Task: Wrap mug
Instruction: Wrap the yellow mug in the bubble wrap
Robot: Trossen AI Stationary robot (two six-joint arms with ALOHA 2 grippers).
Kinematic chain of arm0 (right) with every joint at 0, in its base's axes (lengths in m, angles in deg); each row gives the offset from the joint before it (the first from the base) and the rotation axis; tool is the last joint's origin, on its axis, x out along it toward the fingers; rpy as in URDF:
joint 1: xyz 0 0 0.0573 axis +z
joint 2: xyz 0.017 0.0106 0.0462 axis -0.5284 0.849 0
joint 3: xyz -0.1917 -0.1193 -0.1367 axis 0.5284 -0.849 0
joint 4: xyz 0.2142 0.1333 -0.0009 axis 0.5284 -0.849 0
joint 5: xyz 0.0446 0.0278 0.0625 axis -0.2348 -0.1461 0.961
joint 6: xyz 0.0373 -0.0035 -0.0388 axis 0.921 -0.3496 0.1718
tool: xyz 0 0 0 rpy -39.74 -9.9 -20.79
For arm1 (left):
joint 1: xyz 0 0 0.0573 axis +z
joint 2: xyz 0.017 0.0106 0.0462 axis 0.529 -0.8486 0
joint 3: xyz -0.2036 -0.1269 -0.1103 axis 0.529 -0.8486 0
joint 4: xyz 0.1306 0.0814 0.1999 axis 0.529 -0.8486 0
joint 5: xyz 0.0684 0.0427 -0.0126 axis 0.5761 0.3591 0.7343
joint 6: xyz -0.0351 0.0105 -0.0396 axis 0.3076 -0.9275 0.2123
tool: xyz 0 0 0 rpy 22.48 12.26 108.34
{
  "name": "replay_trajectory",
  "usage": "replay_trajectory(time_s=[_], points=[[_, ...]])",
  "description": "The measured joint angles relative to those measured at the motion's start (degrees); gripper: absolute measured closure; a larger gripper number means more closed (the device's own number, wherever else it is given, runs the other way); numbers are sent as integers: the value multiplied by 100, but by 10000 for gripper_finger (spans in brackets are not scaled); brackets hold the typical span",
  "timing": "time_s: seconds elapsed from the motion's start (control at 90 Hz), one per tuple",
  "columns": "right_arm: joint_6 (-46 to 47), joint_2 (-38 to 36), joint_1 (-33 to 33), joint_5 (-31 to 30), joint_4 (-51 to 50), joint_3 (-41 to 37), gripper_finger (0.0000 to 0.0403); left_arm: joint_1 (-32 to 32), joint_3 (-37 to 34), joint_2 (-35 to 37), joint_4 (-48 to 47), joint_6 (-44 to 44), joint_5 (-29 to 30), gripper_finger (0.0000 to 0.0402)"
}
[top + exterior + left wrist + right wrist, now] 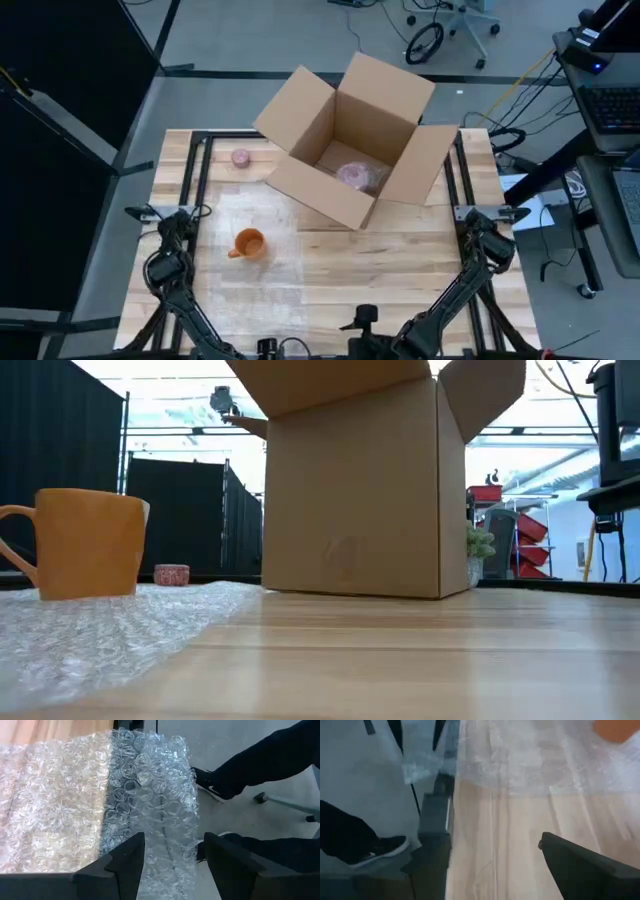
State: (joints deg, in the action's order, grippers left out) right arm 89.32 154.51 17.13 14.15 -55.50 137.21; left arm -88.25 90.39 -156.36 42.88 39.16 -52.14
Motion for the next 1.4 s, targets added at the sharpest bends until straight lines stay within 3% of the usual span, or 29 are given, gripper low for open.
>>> replay_trajectory(time_s=[0.478, 0.622, 0.867, 1.144, 1.4], points=[[-6, 66, -75, -1, 34, 0, 108, 271, 2, -194, -295, -147, 26, 218], [-6, 66, -77, -2, 35, 0, 108, 269, 24, -284, -208, -147, -136, 267], [-5, 66, -82, 0, 27, 0, 108, 280, -2, -174, -388, -137, -134, 391], [-6, 66, -104, 0, 39, 0, 108, 289, 0, 381, -731, -156, -241, 399], [-148, 66, -208, 0, 46, 0, 108, 422, 7, 1063, -1616, -296, -155, 401]])
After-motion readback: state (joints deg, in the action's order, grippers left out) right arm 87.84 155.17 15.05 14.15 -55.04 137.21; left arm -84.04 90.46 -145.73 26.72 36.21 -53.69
